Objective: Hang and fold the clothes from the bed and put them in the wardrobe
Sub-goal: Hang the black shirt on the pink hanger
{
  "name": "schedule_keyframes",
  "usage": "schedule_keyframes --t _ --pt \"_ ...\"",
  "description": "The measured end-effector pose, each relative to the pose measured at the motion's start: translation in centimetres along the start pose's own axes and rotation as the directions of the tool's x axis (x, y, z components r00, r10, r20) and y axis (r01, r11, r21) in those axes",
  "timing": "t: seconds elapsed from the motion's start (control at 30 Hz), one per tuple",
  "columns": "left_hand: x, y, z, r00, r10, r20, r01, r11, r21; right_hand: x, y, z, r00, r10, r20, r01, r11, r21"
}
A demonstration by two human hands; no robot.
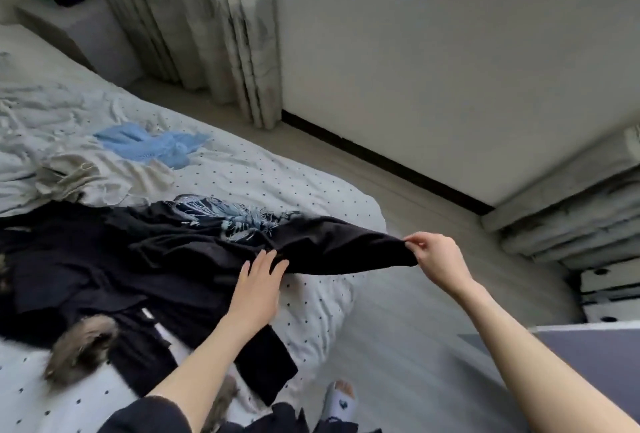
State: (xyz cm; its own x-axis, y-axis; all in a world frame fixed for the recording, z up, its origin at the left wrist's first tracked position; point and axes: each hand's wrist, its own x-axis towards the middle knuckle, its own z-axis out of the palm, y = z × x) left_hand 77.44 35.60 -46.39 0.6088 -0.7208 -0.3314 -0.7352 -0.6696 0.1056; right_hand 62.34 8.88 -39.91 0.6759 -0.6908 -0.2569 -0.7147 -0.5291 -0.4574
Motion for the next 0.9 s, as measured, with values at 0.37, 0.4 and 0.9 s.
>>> schedule_keyframes --t 0.37,0.4,0.9 --pt "-0.3 -9.0 0.2 0.992 -0.119 0.046 0.116 0.992 0.050 1.8 -7.6 10.4 0.927 -0.114 0.357 0.124 0.992 -0.005" --pt "-0.1 -10.4 0.3 0.989 -0.143 0.032 0.141 0.988 0.066 2.4 -9.3 11.5 0.915 -0.140 0.377 0.156 0.988 -0.012" --pt "1.7 -20.3 0.3 0.974 -0.015 -0.227 -0.050 0.959 -0.278 3.7 -24.0 25.9 0.812 -0.354 0.464 0.468 0.870 -0.155"
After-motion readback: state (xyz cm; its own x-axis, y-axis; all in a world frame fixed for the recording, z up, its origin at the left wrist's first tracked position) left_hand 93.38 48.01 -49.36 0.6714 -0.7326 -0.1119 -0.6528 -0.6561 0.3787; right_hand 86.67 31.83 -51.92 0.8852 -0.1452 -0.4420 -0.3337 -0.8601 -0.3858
